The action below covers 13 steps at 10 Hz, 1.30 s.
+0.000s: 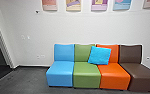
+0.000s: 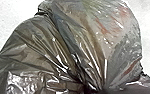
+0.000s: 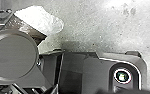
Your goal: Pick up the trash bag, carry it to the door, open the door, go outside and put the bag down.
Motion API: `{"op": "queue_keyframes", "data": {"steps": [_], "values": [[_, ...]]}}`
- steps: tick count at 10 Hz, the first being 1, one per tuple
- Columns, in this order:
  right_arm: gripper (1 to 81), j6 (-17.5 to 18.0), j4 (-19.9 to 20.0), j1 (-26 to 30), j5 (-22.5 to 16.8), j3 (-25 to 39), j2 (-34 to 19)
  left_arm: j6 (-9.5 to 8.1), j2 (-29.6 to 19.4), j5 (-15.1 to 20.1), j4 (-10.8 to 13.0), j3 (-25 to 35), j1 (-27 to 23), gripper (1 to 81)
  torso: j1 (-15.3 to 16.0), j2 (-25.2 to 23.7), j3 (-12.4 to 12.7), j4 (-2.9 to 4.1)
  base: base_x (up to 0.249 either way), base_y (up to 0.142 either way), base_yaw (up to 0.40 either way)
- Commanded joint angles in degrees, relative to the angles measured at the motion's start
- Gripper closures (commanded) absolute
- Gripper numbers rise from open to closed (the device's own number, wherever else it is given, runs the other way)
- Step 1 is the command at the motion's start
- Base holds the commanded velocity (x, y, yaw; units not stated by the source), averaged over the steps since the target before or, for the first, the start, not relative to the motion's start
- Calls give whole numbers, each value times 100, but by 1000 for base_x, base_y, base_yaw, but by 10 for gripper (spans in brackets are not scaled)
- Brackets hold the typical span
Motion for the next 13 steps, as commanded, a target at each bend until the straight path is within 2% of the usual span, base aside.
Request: {"op": "queue_keyframes", "data": {"steps": [1,2,3,5,7,8,9,10,13], "values": [[10,-48,-65,135,-26,-189,40,136,-116,314,-10,61,-427,811,-357,553,0,0,0,0,0],[10,-40,-109,109,-8,-180,84,145,-99,314,-10,69,-418,811,-494,763,211,0,0,0,0],[10,-40,-144,74,-8,-180,128,154,-81,314,-10,61,-384,811,-621,962,561,0,0,0,0],[10,-40,-188,21,-8,-259,216,163,-63,306,33,43,-339,811,-800,1248,718,0,0,0,0],[10,-49,-197,-32,1,-355,295,172,-20,183,34,-80,-252,811,-1034,1607,1088,0,0,0,0],[10,-40,-241,-67,1,-443,356,250,7,148,34,-124,-182,811,-1165,1801,1288,0,0,0,0],[10,-40,-250,-102,1,-540,427,312,68,139,34,-185,-85,811,-1294,1998,1118,0,0,0,0],[10,-40,-268,-146,1,-637,497,365,147,-18,34,-308,38,811,-1423,2190,1115,0,0,0,0],[10,-40,-276,-330,176,-962,734,699,376,-415,34,-747,583,811,-1733,2660,1290,0,0,0,0]]}}
